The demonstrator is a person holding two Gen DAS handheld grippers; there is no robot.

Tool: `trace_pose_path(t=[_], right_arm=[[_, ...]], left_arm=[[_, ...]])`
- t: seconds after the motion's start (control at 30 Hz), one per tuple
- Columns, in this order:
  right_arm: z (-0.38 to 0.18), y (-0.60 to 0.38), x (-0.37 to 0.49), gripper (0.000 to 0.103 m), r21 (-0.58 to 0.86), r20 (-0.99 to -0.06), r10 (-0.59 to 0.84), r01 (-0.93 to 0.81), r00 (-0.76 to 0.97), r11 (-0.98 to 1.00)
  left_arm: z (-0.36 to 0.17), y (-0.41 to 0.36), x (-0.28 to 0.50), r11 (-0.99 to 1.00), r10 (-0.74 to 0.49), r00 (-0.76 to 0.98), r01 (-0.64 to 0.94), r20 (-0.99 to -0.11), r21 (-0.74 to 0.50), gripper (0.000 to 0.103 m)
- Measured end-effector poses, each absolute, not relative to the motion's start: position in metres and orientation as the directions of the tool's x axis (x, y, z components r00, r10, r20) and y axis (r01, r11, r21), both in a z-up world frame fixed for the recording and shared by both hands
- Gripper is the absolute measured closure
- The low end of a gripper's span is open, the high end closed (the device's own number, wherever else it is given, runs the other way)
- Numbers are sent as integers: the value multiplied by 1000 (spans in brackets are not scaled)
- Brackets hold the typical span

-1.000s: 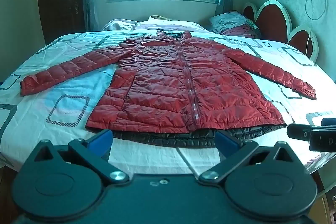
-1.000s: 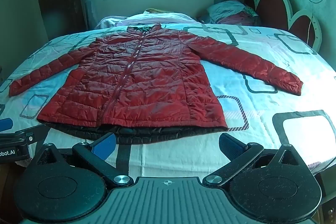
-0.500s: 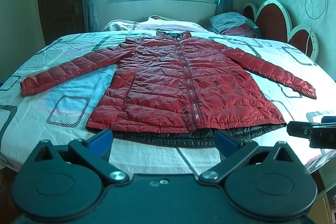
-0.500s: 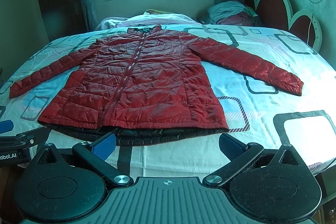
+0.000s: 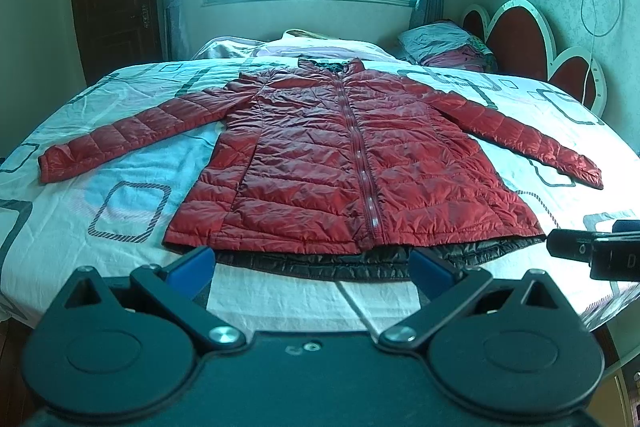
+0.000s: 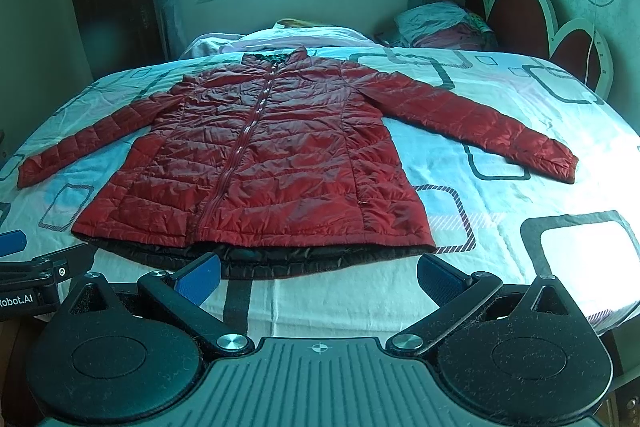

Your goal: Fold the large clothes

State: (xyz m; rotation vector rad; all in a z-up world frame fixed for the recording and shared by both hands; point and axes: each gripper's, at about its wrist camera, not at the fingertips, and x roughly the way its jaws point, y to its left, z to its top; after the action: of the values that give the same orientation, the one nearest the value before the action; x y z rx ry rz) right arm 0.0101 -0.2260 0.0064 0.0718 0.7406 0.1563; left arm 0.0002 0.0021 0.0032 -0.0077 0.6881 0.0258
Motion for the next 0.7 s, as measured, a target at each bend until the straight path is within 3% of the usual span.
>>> trace_pose_path(t=[0.7], right_arm=[[8, -227, 11, 0, 122, -664, 166, -114, 729, 986]], left_arm=[[3, 1, 0, 1000, 21, 773, -26, -634, 0, 0]])
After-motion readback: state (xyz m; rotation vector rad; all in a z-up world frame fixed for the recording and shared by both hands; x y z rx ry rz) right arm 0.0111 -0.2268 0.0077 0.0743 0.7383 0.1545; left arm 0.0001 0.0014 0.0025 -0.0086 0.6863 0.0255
